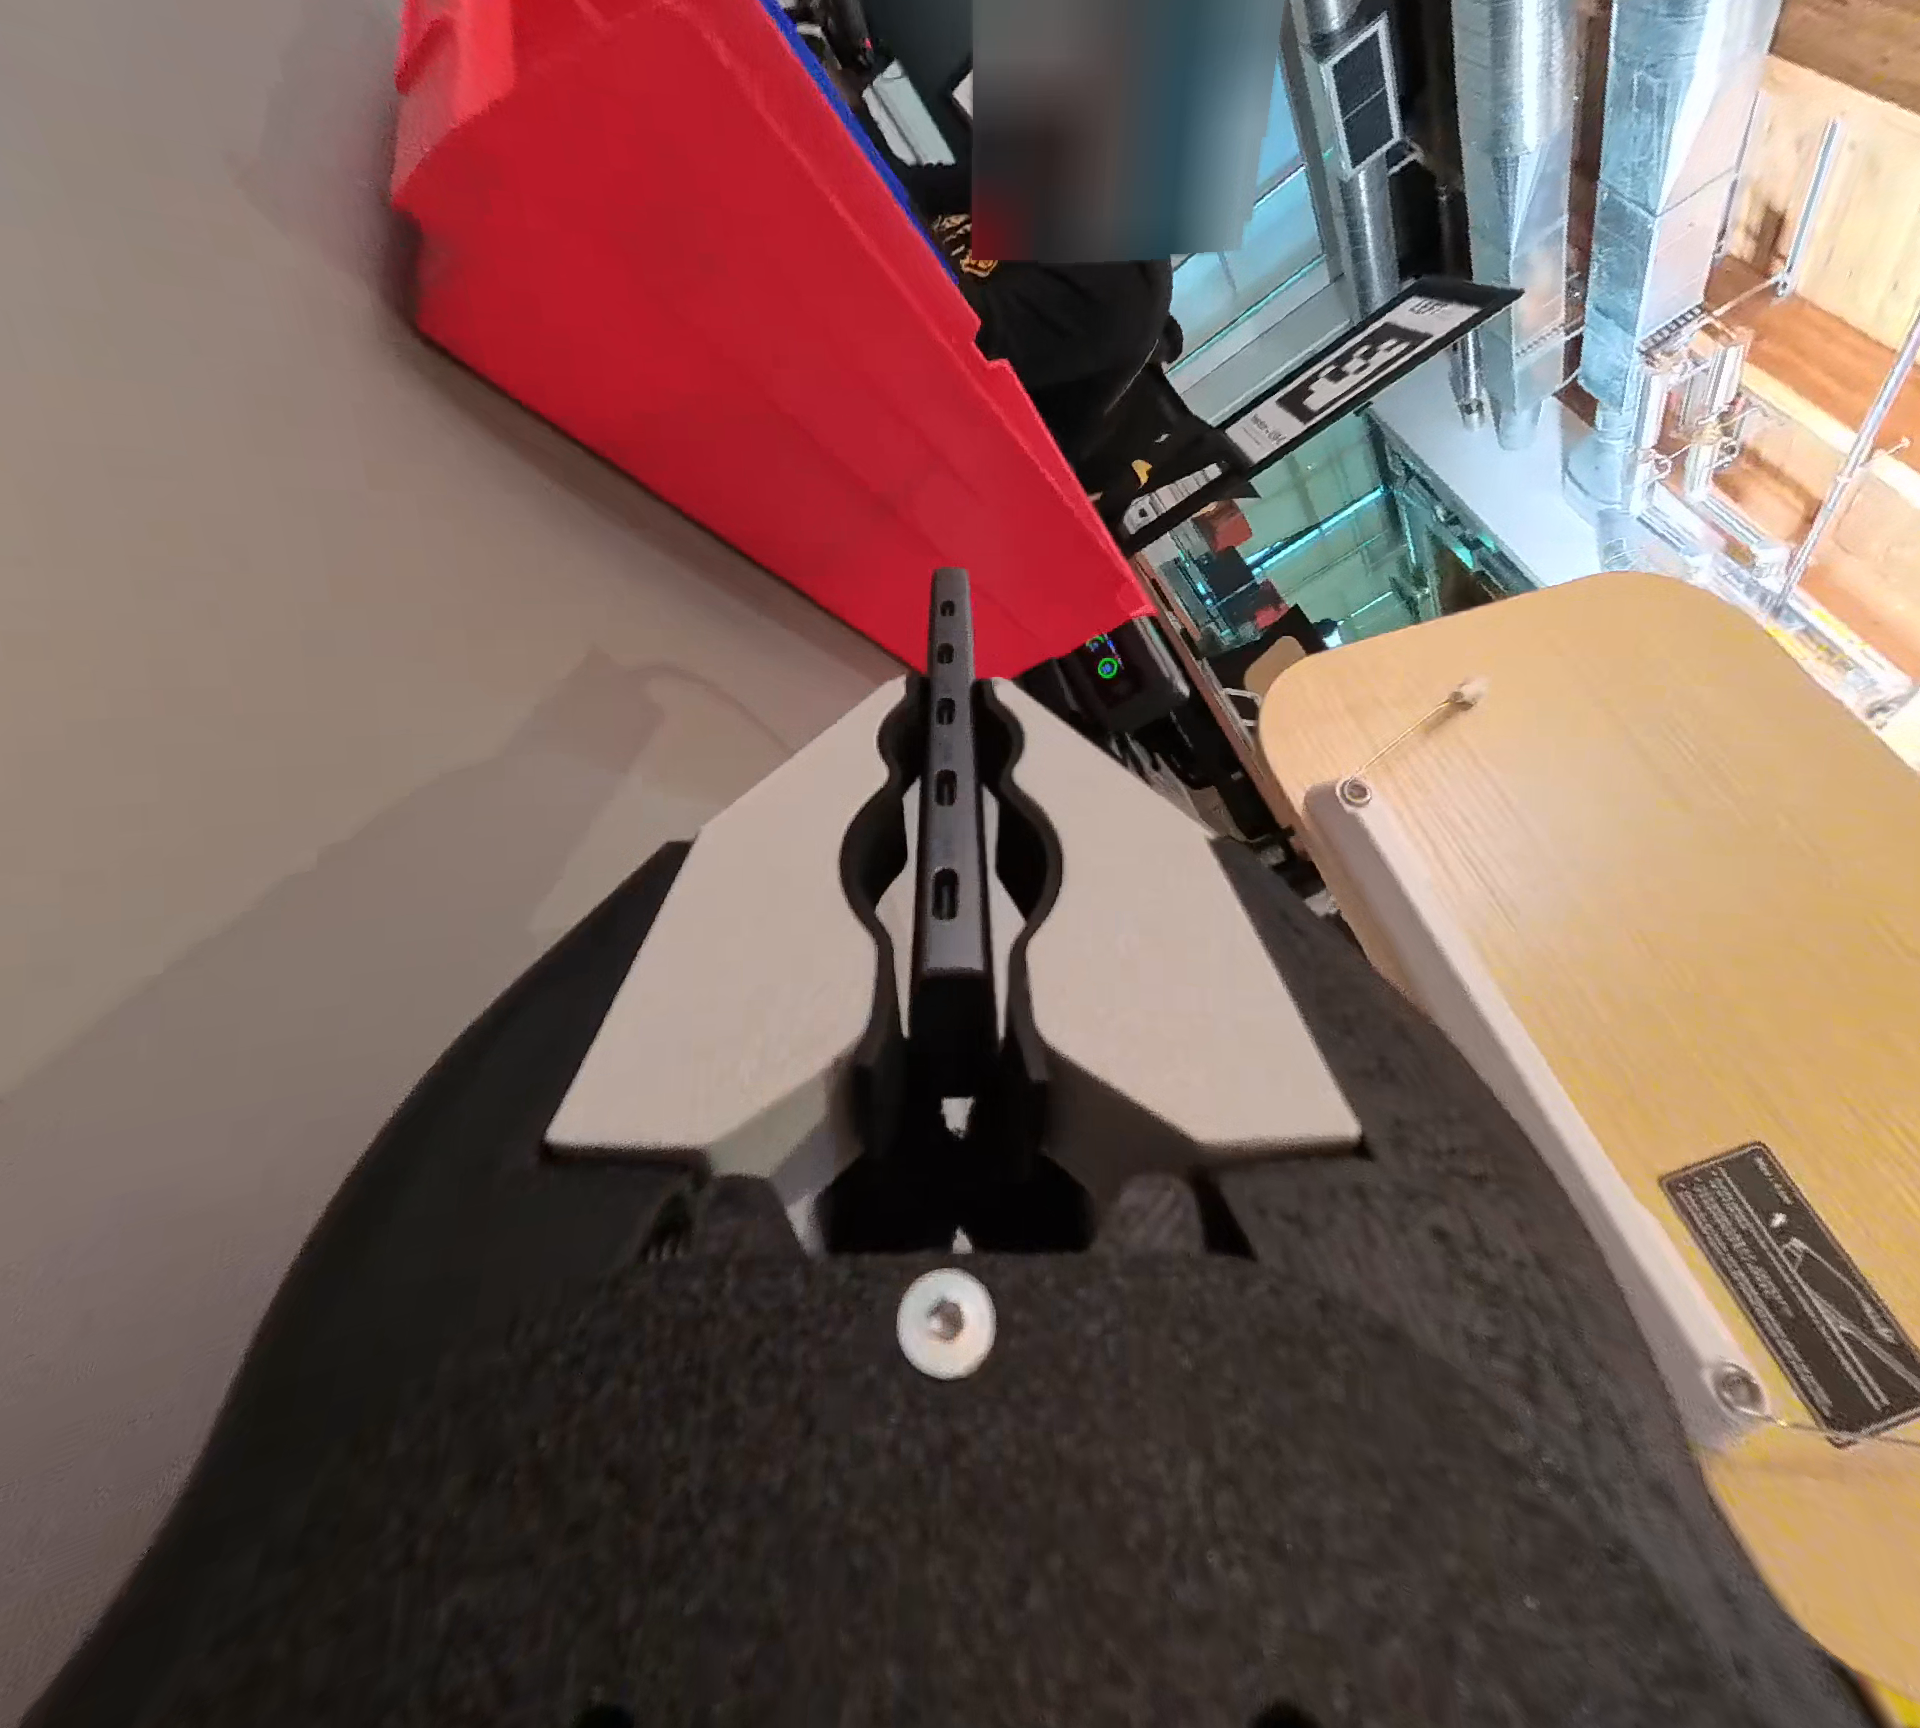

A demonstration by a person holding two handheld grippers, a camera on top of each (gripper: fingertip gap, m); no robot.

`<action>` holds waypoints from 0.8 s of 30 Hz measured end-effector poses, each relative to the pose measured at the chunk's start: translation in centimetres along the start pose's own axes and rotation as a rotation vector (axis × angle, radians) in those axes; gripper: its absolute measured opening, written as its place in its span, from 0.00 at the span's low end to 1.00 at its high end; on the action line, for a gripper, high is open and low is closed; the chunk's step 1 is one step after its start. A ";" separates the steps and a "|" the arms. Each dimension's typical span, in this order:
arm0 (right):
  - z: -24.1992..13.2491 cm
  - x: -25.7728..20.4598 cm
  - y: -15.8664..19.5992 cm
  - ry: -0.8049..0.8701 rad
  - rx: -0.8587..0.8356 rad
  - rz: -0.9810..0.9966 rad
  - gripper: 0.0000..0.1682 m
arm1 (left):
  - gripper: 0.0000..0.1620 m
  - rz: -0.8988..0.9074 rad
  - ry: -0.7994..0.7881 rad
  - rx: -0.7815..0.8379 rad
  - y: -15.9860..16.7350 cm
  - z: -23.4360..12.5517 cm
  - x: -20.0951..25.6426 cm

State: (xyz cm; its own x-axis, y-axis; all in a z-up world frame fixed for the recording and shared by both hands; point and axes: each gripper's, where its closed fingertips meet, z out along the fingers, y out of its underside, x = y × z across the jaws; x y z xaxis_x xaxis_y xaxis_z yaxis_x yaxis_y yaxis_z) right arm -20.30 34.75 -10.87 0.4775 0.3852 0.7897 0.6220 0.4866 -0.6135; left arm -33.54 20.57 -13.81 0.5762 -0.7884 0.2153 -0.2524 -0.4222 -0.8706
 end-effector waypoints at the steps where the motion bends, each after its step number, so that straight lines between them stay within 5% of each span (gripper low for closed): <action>1: -0.1 0.1 -0.3 0.003 0.014 0.015 0.05 | 0.17 0.000 -0.018 0.014 -0.2 -0.2 -0.4; 15: -0.4 0.3 0.0 0.024 -0.002 0.004 0.05 | 0.20 -0.108 -0.079 0.029 -0.8 0.1 -2.4; 19: -0.3 0.5 0.2 0.032 -0.009 0.016 0.05 | 0.19 -0.084 -0.031 0.083 -4.9 -1.1 -4.8; 24: -0.3 0.7 0.4 0.028 -0.012 0.050 0.05 | 0.21 0.227 -0.040 -0.130 -10.3 -0.8 -12.4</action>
State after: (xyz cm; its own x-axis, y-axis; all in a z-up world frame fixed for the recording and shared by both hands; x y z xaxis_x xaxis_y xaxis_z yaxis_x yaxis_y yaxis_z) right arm -19.54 34.96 -10.60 0.5249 0.3870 0.7581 0.6042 0.4579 -0.6521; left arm -38.67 34.30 -7.20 0.5232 -0.8522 0.0009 -0.4750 -0.2925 -0.8299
